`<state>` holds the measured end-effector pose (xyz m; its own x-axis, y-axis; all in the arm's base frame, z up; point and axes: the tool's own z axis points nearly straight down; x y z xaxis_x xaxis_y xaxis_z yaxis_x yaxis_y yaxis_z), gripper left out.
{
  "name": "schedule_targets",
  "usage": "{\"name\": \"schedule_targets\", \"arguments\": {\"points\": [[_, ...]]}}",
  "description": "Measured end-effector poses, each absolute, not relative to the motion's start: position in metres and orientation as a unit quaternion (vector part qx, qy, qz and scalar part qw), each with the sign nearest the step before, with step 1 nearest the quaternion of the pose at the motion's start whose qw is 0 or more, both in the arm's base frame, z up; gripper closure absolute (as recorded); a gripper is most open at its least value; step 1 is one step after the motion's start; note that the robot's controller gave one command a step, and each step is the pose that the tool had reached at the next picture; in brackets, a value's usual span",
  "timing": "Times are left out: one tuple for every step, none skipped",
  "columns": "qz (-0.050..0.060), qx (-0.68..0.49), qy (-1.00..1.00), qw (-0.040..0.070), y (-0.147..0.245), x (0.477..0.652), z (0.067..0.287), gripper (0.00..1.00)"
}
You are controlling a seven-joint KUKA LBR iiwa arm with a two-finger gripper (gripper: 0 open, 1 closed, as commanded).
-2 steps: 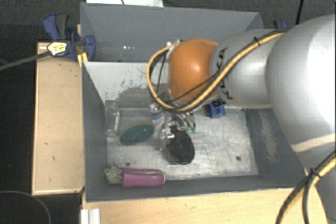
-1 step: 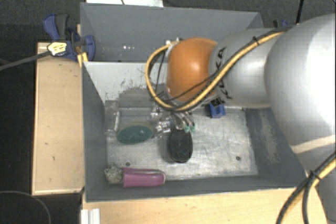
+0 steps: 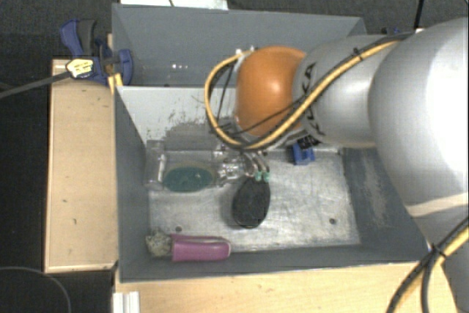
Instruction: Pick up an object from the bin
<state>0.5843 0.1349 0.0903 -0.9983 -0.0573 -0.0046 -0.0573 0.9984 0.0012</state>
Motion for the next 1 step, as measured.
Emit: {"name": "schedule_targets", "arguments": {"points": [[0.001,-0.019,1.000,0.006,0.1283,0.5928,0.2500,1.00]]}}
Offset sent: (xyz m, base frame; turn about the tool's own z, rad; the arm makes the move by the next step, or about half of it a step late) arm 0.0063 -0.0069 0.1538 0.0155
